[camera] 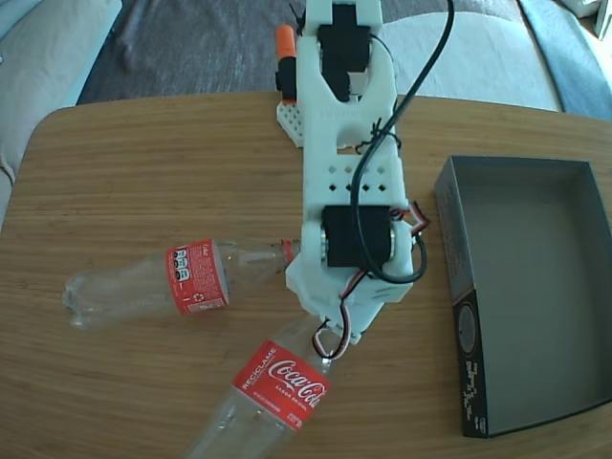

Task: Grasp the bottles and put them in the box.

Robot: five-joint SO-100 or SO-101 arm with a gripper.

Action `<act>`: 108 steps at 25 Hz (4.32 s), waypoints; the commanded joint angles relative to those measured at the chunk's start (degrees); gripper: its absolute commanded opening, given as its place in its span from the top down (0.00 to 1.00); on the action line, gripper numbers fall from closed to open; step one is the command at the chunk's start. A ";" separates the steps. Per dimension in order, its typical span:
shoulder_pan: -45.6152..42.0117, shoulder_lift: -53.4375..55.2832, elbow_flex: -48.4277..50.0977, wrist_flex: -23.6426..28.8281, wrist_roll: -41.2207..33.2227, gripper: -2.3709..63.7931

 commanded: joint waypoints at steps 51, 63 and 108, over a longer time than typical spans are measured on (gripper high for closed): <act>-57.83 11.95 -11.16 14.77 17.84 0.97; -57.48 8.61 -7.12 14.68 22.50 0.97; -54.67 7.38 6.77 5.45 22.06 0.97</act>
